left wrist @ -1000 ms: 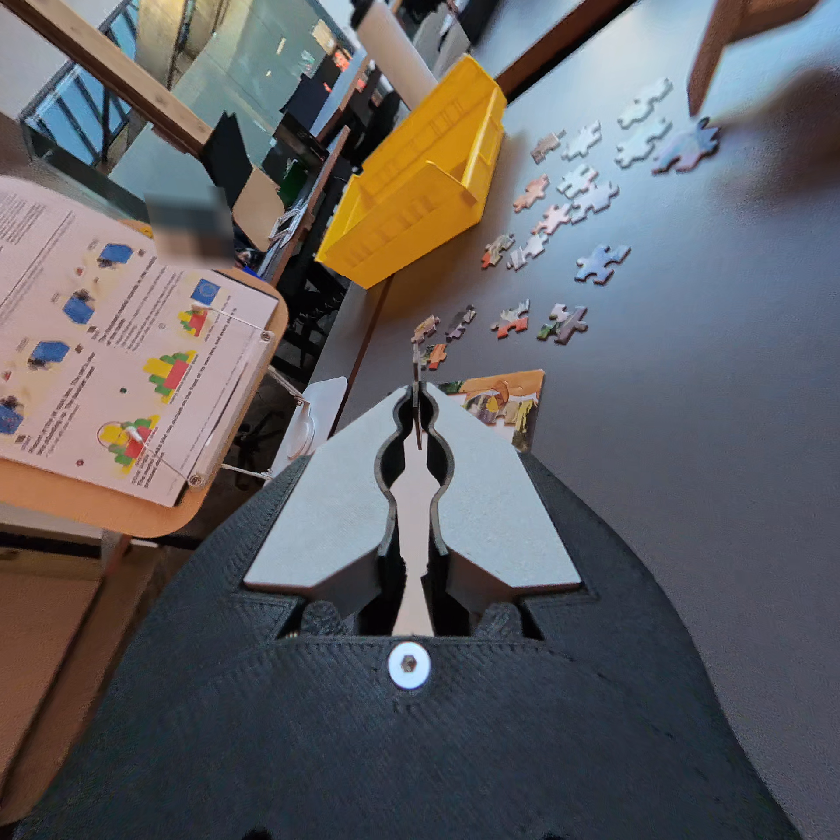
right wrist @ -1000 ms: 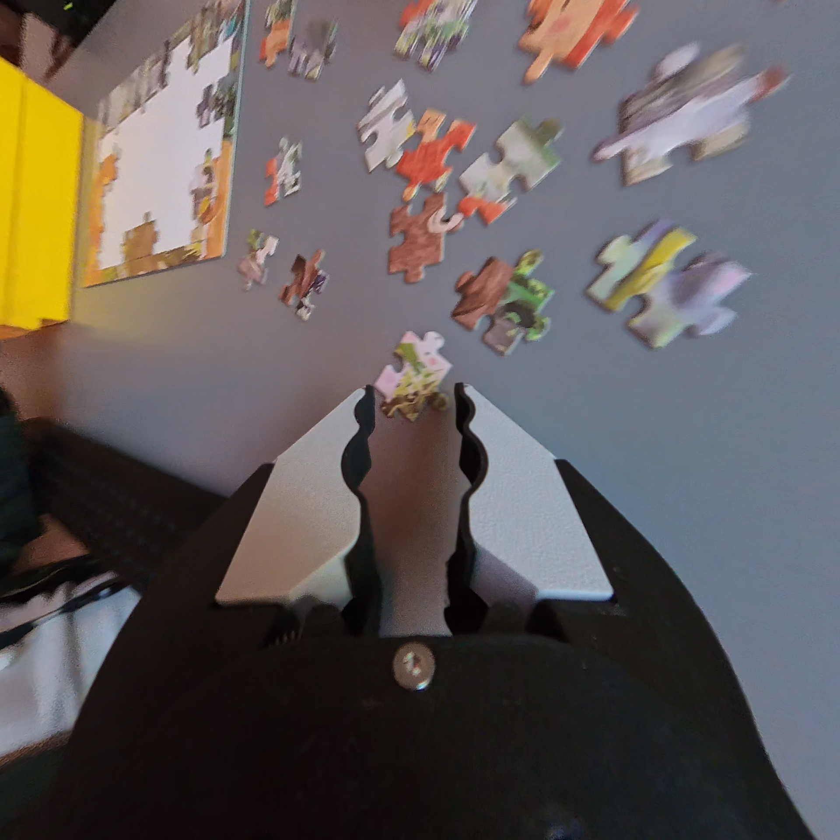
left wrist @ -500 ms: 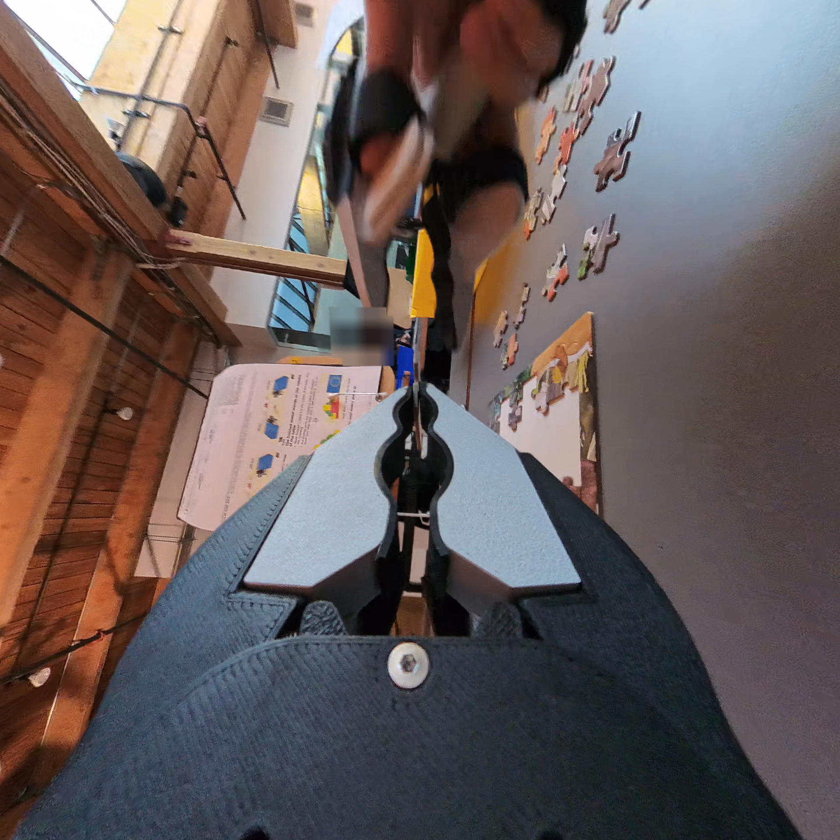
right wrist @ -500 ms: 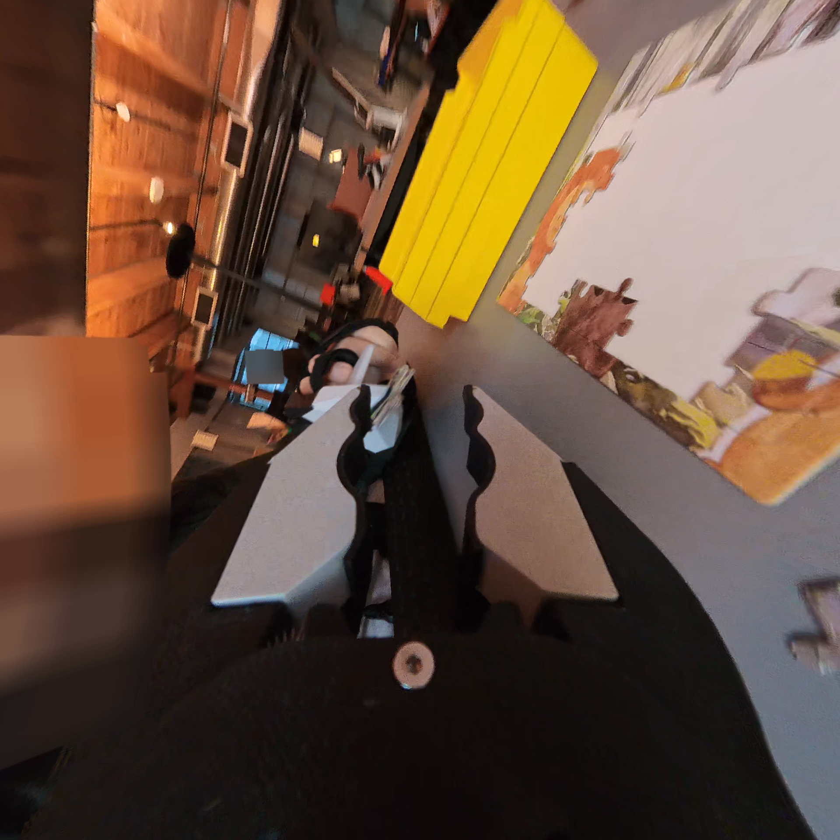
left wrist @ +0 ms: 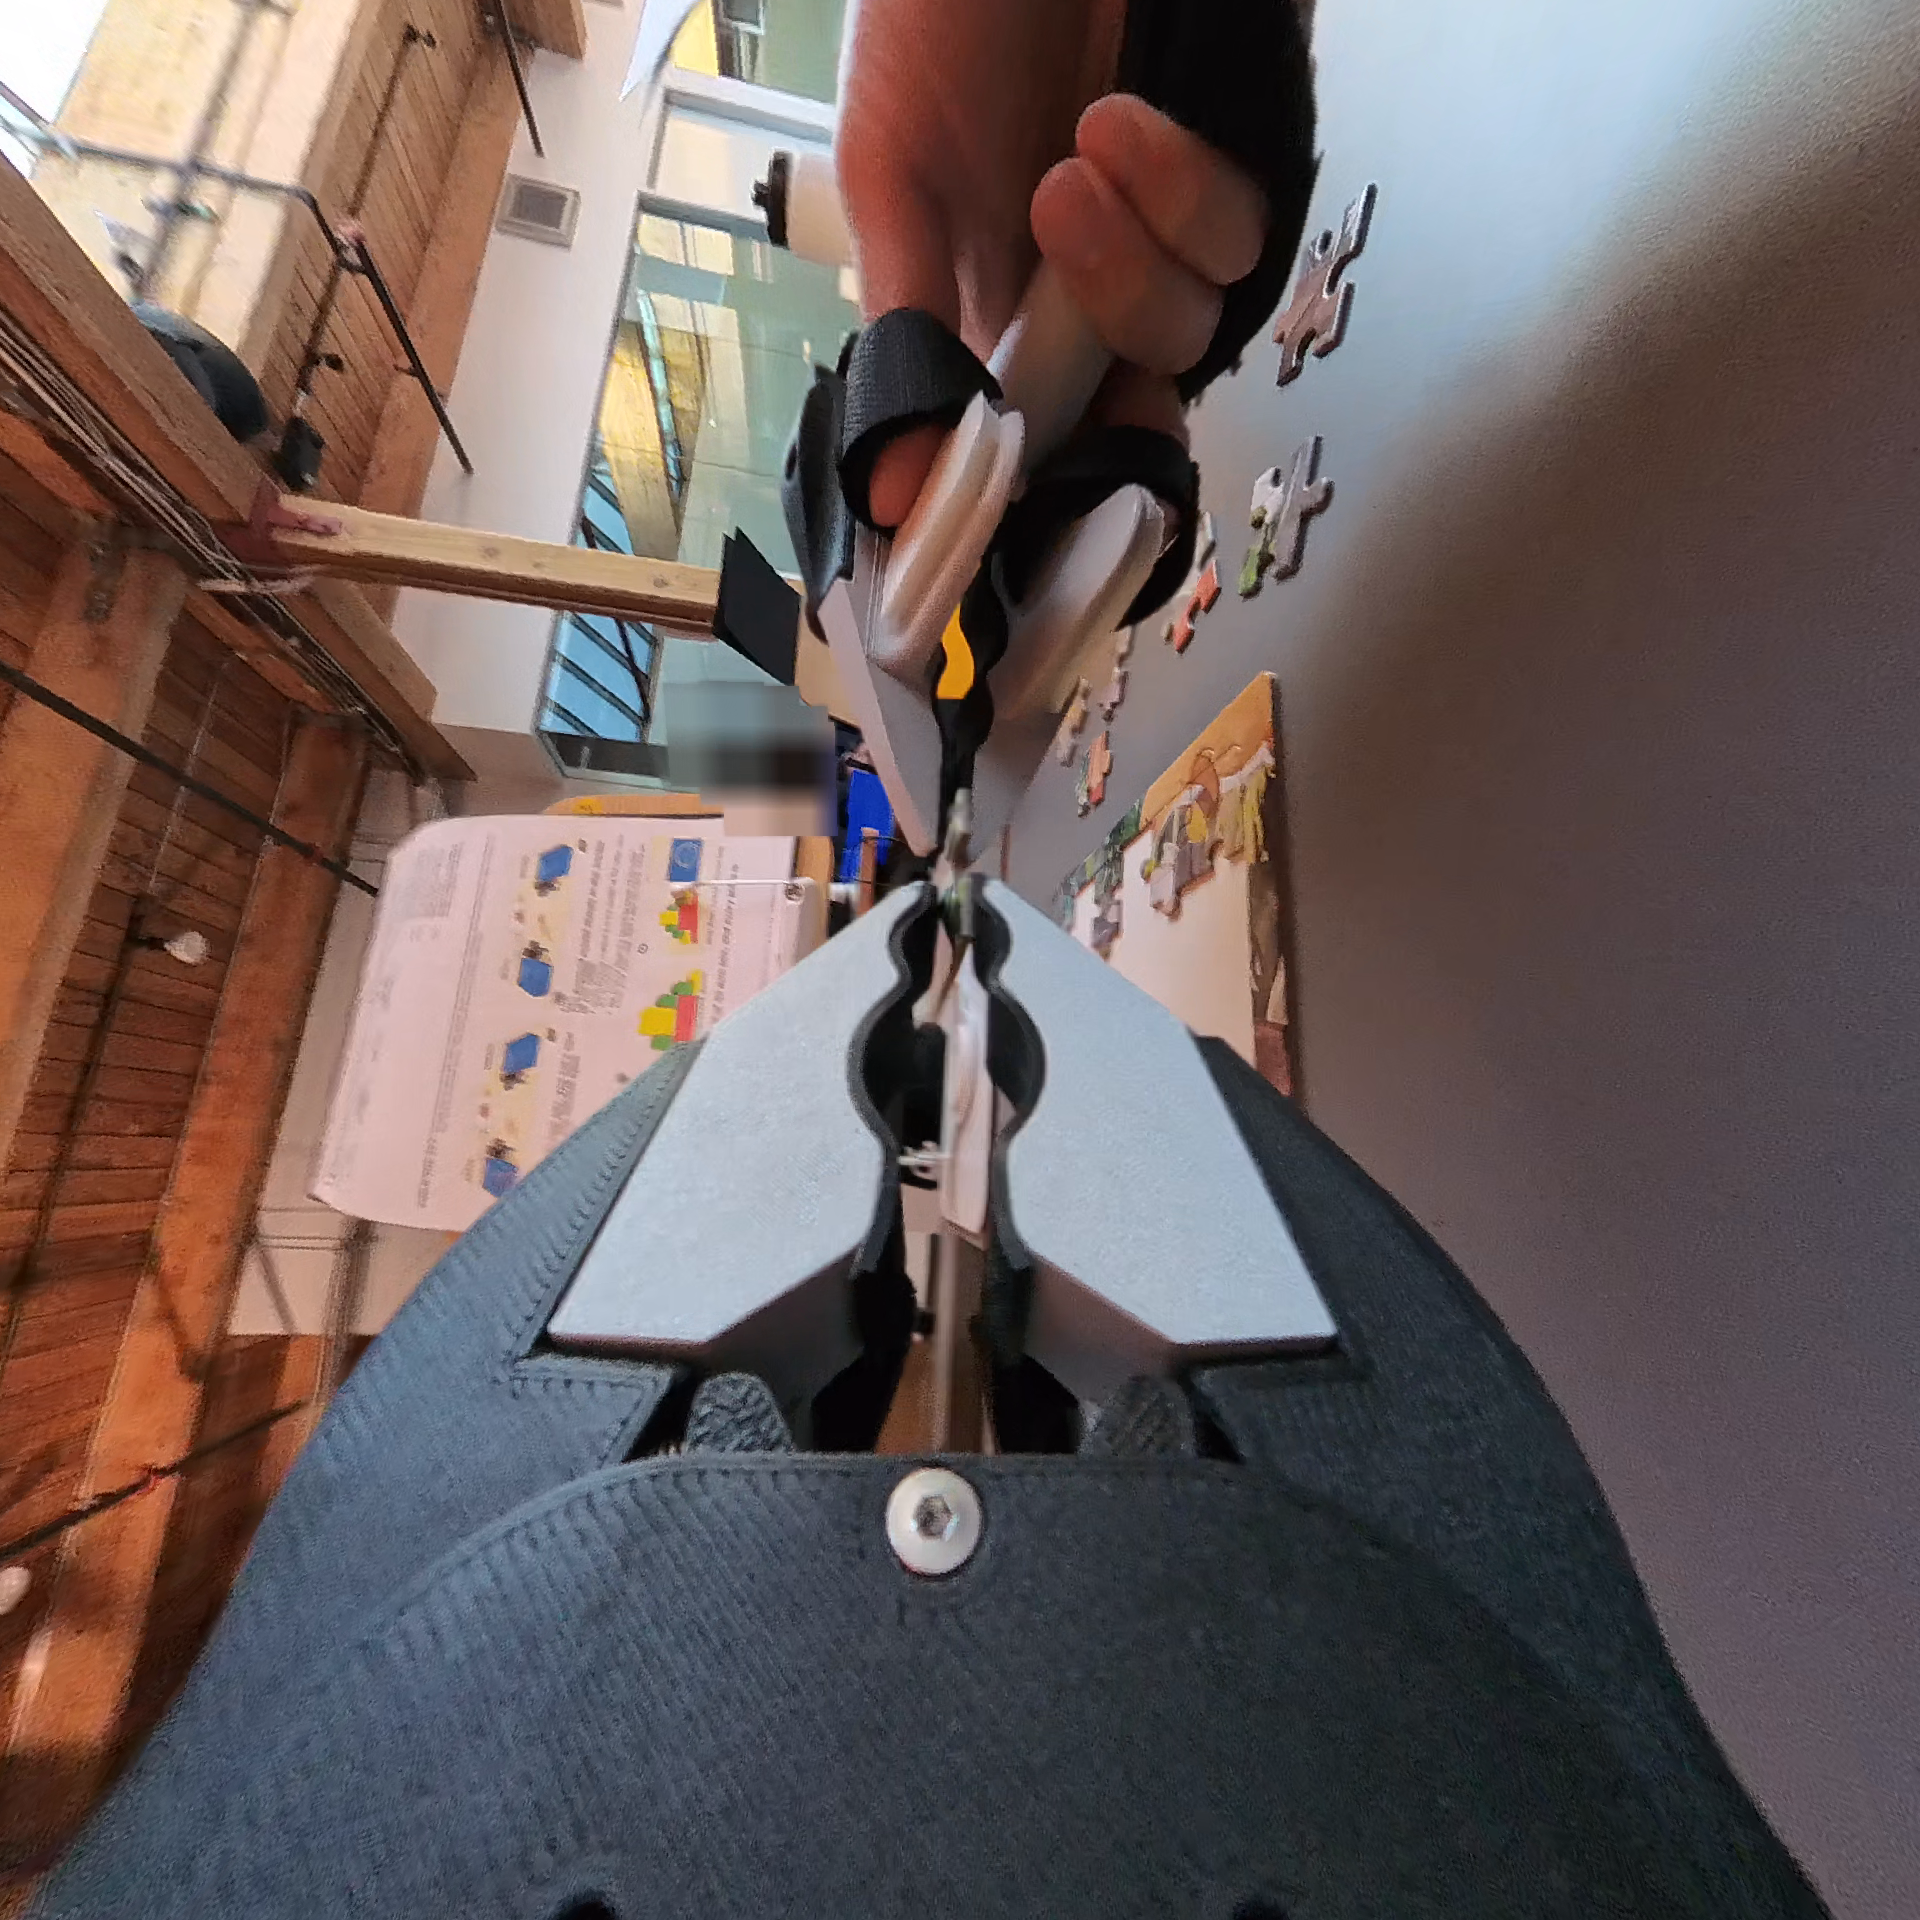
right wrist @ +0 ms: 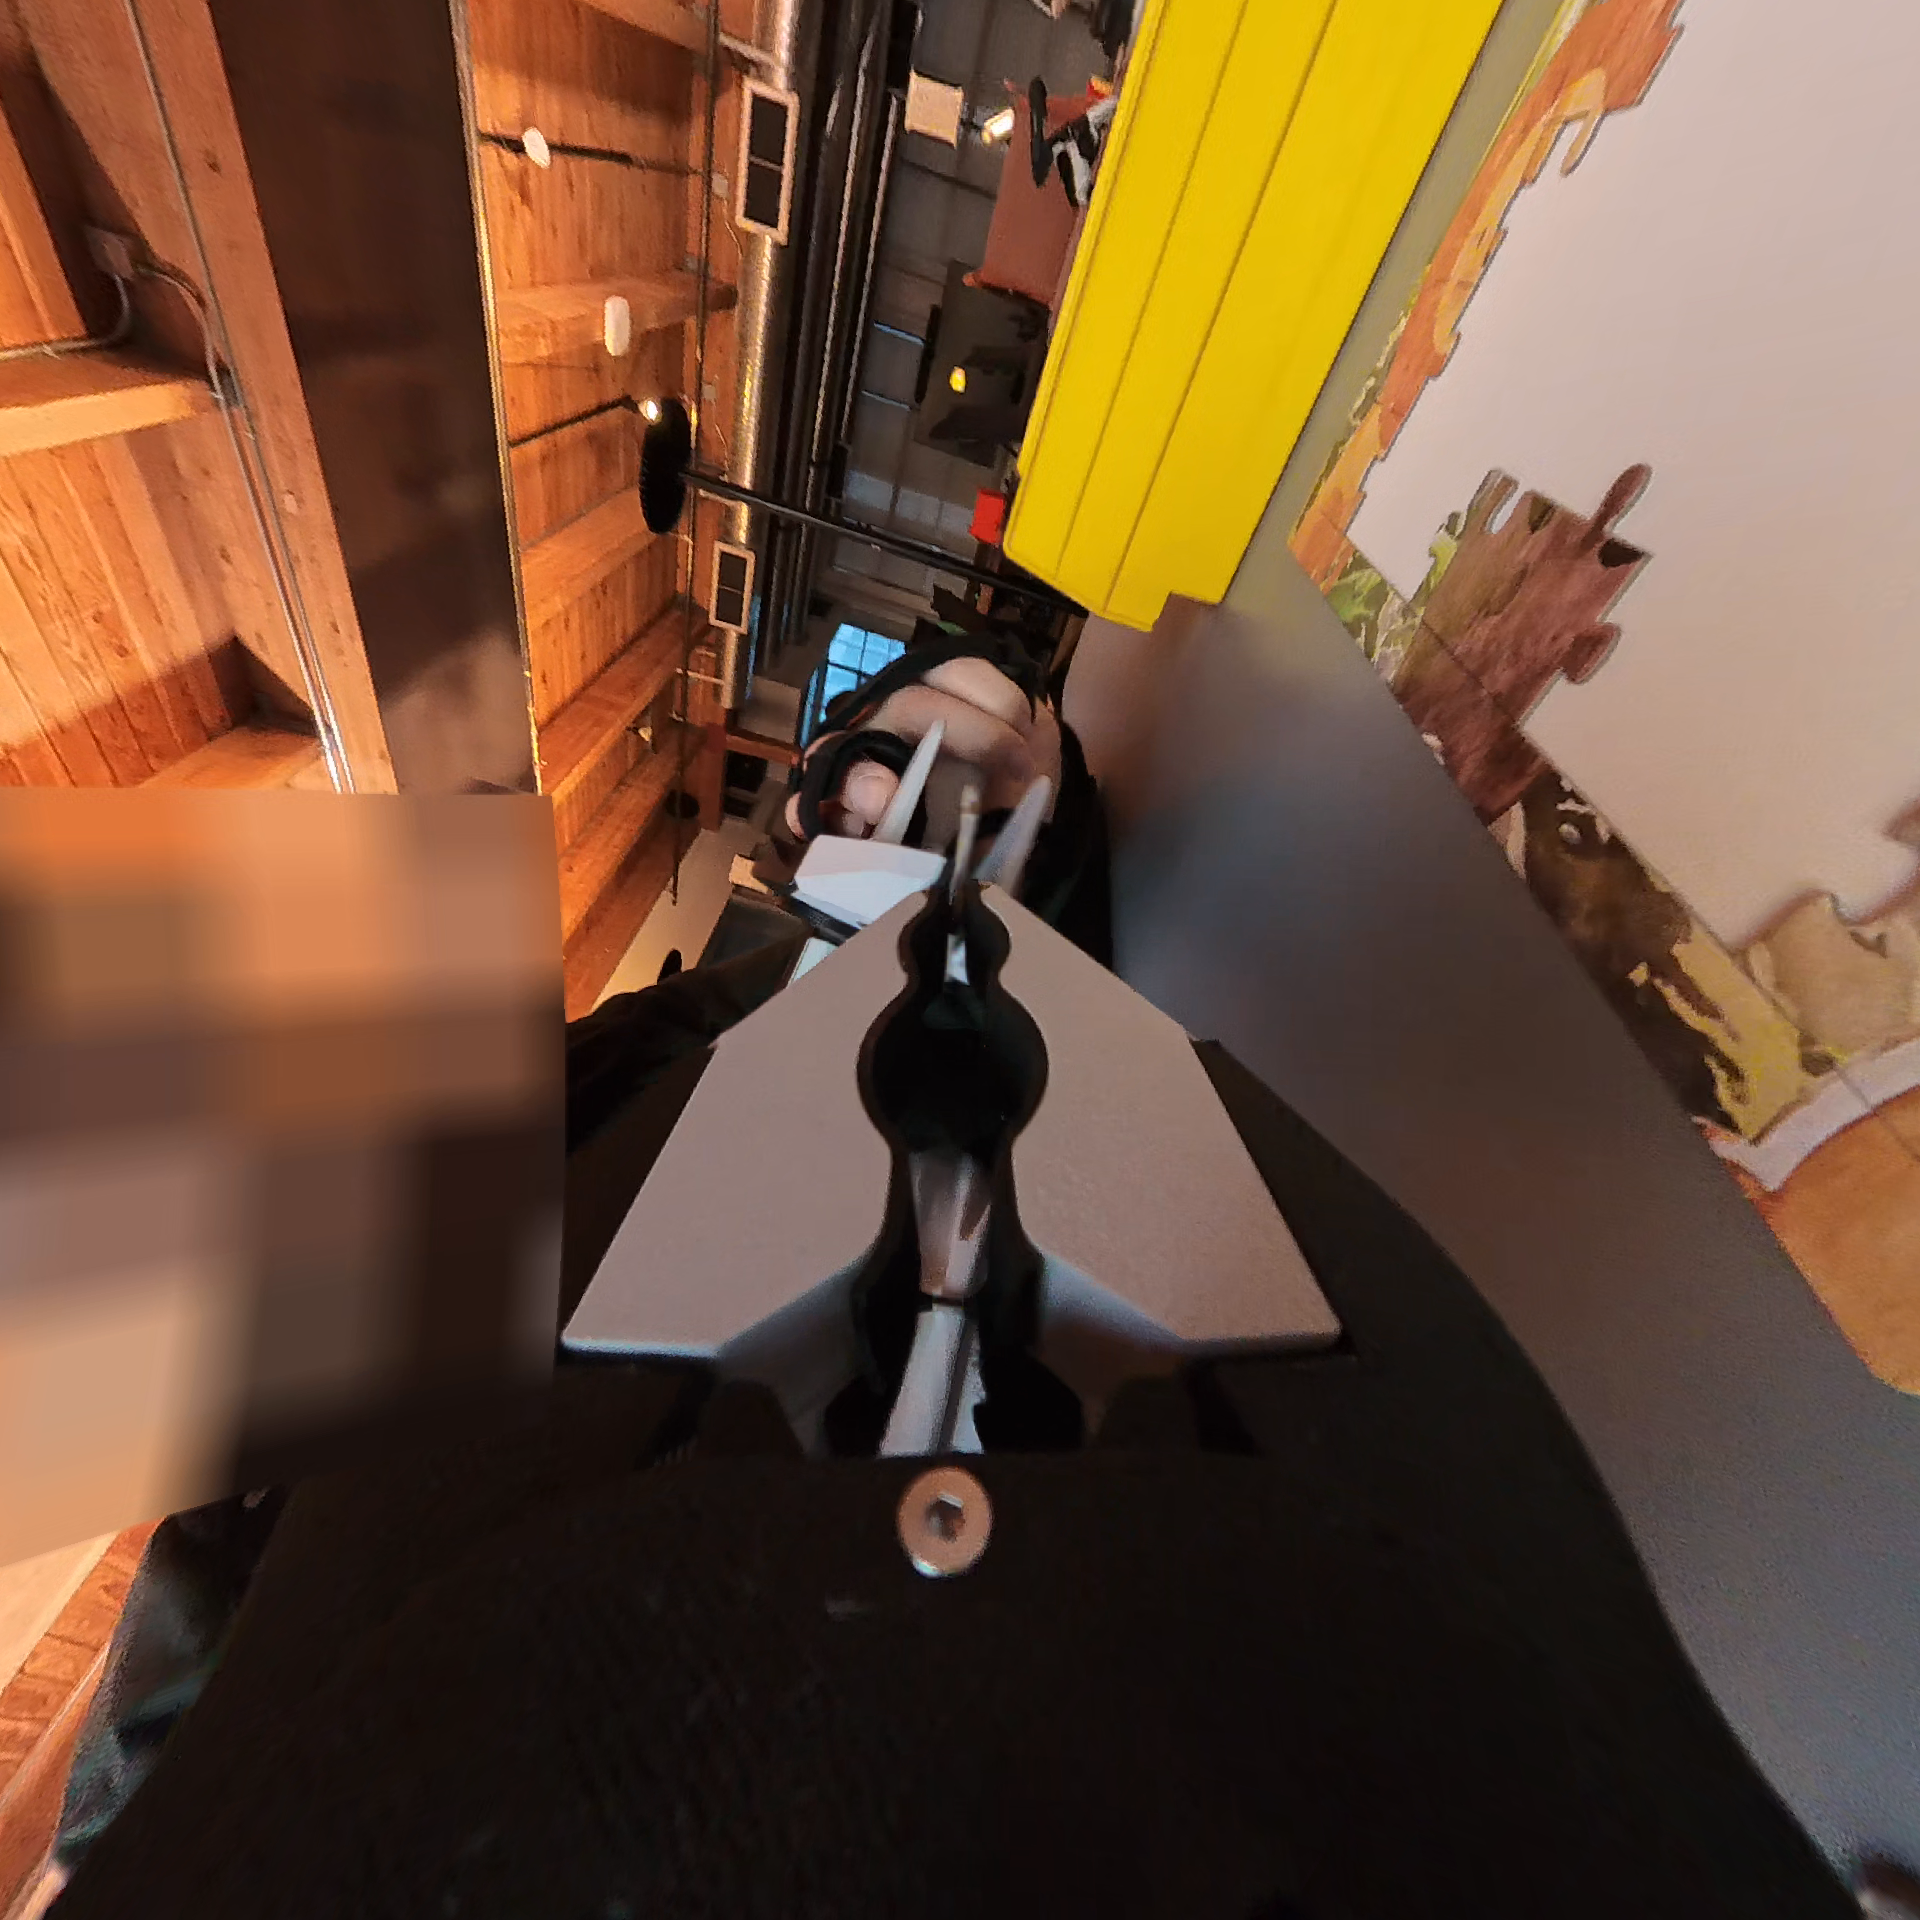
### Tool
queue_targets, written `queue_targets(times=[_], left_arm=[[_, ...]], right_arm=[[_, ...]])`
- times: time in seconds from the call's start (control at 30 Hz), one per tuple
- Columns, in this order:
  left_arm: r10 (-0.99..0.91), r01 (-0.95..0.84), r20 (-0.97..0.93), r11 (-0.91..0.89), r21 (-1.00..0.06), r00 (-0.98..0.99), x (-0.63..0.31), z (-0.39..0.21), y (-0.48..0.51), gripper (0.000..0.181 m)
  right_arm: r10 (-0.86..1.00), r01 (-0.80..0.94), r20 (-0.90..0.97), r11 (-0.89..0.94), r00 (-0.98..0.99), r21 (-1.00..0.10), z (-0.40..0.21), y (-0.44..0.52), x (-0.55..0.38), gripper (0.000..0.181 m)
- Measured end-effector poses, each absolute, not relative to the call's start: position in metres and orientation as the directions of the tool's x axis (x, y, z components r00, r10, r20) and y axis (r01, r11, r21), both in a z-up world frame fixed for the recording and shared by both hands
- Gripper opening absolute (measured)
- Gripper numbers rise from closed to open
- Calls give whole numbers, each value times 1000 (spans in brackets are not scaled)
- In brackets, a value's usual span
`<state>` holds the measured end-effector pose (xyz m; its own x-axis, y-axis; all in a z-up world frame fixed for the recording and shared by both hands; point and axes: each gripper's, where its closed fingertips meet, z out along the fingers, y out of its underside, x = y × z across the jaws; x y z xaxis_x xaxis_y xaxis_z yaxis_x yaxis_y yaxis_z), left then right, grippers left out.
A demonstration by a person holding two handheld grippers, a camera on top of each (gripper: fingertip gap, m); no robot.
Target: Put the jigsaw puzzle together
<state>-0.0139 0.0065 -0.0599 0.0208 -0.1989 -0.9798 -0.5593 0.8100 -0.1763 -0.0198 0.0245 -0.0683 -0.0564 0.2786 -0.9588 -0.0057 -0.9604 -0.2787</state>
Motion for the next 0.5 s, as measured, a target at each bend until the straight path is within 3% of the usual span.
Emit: queue_targets(times=[0.03, 0.17, 0.2, 0.3, 0.4, 0.5], left_arm=[[-253, -572, -967, 789, -226, 34, -16, -61, 9, 11], [-580, -554, -800, 620, -556, 155, -29, -59, 30, 40], [-683, -518, -708, 547, -658, 179, -32, -58, 32, 39], [-957, -351, -228, 154, -924, 181, -36, -50, 29, 38], [-966, -214, 236, -253, -943, 102, -37, -44, 32, 39], [-929, -193, 350, -369, -909, 123, -40, -55, 47, 27]], right_arm=[[278, -26, -959, -961, -60, -277, -69, 28, -18, 1], [349, -117, -937, -932, -30, -343, -66, 45, -1, 1], [375, -130, -927, -920, -4, -371, -67, 48, 4, 1], [452, -110, -888, -882, 79, -459, -71, 48, 10, 1], [542, -72, -832, -831, 117, -551, -67, 44, 3, 1], [624, 3, -764, -775, 163, -632, -69, 37, -9, 1]])
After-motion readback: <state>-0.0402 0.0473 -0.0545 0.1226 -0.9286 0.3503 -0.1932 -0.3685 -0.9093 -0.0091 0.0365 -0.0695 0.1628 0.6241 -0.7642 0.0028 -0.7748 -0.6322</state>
